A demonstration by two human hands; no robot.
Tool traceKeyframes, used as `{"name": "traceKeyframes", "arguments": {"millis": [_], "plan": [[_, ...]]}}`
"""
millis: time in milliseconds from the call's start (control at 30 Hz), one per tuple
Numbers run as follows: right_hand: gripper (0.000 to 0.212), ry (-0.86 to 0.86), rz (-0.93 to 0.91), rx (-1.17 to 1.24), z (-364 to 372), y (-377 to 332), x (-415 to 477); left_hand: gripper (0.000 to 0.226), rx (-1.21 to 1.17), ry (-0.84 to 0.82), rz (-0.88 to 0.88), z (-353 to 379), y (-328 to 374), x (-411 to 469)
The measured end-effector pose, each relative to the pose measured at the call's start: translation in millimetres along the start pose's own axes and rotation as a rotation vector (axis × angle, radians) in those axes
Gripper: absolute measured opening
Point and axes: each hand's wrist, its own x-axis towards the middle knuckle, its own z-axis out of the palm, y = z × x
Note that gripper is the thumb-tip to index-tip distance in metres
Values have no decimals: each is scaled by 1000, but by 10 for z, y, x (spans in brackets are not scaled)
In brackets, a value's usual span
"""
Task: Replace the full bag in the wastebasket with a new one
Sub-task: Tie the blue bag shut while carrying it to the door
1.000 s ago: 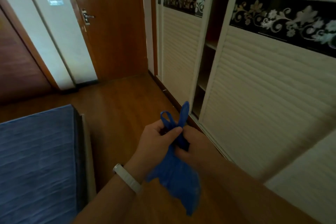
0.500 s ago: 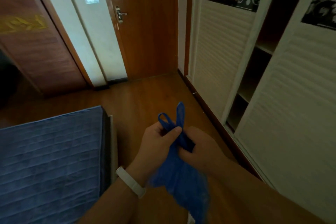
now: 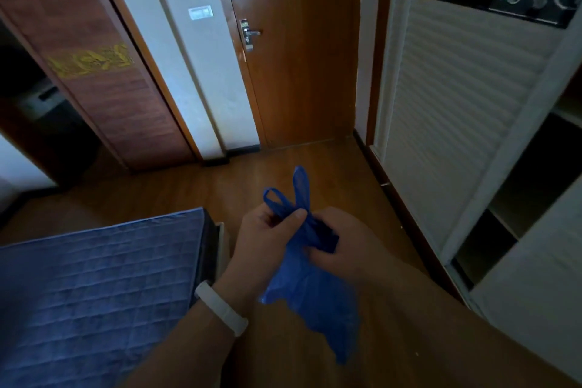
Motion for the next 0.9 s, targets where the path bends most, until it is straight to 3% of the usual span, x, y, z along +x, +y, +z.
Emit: {"name": "traceKeyframes", "arguments": {"millis": [367,533,667,900], "plan": [[34,-63,31,-73,26,580,1143,8,-119,5,-63,-196,-218,1308],[31,-68,61,-204,42,851,1885,10,-169,-75,-35,-359,-369,2184],[20,-52,84,-271,128,924,2687,16,-181,-134,-14,-677,-375,2973],[18,-41,46,-331,442,969,4037,12,-154,-97,-8,-1390,-263,4123]]}}
